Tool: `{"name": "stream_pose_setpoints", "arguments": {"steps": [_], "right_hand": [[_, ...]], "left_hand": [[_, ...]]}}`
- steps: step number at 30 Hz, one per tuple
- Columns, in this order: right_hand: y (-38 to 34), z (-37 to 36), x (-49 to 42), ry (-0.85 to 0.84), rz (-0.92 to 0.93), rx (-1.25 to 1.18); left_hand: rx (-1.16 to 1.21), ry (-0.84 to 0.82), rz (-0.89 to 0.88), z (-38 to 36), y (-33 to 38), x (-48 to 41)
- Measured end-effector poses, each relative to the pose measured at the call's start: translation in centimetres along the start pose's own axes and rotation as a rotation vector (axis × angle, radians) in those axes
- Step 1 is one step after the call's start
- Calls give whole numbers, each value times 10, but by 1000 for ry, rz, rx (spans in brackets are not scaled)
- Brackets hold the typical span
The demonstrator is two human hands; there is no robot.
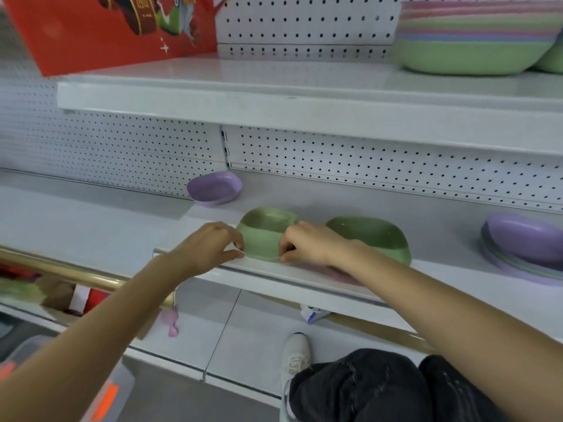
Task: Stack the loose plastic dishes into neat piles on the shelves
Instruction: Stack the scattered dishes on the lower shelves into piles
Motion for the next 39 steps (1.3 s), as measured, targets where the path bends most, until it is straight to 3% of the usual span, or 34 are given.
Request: {"name": "stream_pose_setpoints", "arguments": {"steps": [4, 9, 13, 17, 26, 32, 39], "right_hand": [[-20, 7, 11, 104, 75, 115], [-36, 18, 20, 175, 138, 222], [-20, 27, 34, 209, 74, 135], [-9, 32, 44, 219, 51, -19], [-18, 66, 73, 349, 136, -125], [17, 101, 120, 441, 80, -156], [96, 124, 204, 505, -74, -182]], "left_hand": [[42, 3, 3, -3, -8, 21], [-85, 45, 25, 12, -10, 38], [-98, -36, 112, 8, -23, 61], [120, 176, 228, 40, -22, 67], [138, 135, 93, 62, 41, 33], [145, 145, 45, 82, 85, 12], [146, 101, -116, 80, 187, -40]]}}
Point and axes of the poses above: each hand's wrist, its own x-axis away from the middle knuckle, its own z-axis out of the back of the hand, y = z × x, the point moved 10 cm from there along -x, towards the middle knuckle, and after that the axes turned 1 degree about -y, right-handed, at the moved point
